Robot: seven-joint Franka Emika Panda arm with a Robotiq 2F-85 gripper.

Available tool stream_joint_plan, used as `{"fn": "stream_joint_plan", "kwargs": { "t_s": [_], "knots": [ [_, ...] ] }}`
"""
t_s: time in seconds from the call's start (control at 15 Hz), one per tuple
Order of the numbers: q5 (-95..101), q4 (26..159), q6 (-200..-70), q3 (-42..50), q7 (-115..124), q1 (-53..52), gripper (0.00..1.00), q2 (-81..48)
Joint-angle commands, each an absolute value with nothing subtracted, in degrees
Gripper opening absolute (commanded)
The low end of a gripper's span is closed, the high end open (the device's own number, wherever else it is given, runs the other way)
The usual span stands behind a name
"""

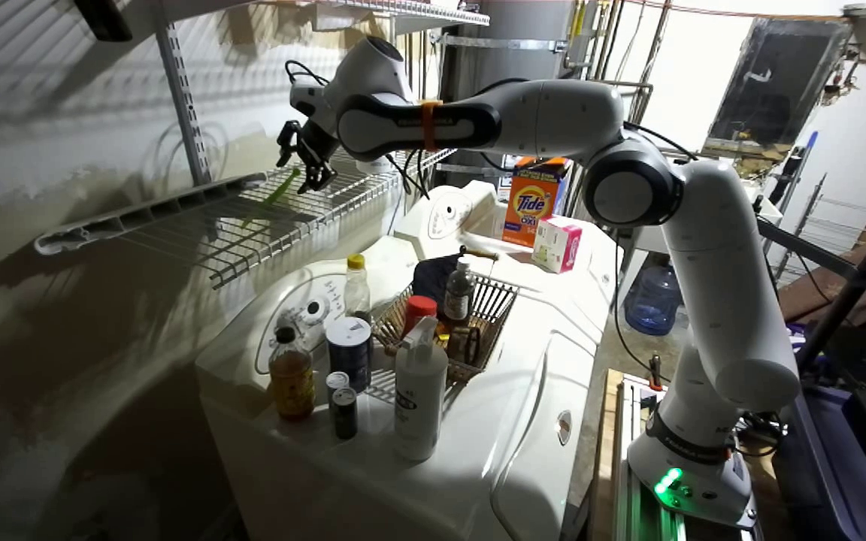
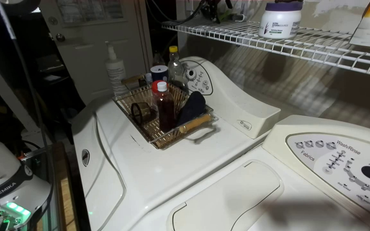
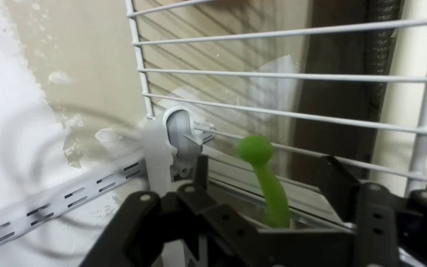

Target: Move the green knife on the shelf to the right.

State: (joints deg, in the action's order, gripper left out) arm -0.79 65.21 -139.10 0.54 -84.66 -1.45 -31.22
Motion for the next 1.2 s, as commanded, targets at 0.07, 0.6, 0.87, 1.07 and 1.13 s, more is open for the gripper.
{"fn": "stream_joint_plan", "kwargs": {
  "t_s": [0.07, 0.6, 0.87, 1.07, 1.13],
  "knots": [
    [0.4, 60.9, -139.4, 1.6, -83.1, -2.2, 0.39, -33.6],
    [2.9, 60.0, -138.3, 2.0, -84.1, -2.6, 0.00, -34.0],
    [3.9, 59.8, -137.9, 2.0, -84.2, -2.7, 0.00, -34.0],
    [4.9, 59.7, -137.9, 2.1, -84.3, -2.9, 0.00, -34.0],
    [5.6, 59.6, -138.0, 2.4, -84.1, -3.1, 0.00, -34.0]
  ]
}}
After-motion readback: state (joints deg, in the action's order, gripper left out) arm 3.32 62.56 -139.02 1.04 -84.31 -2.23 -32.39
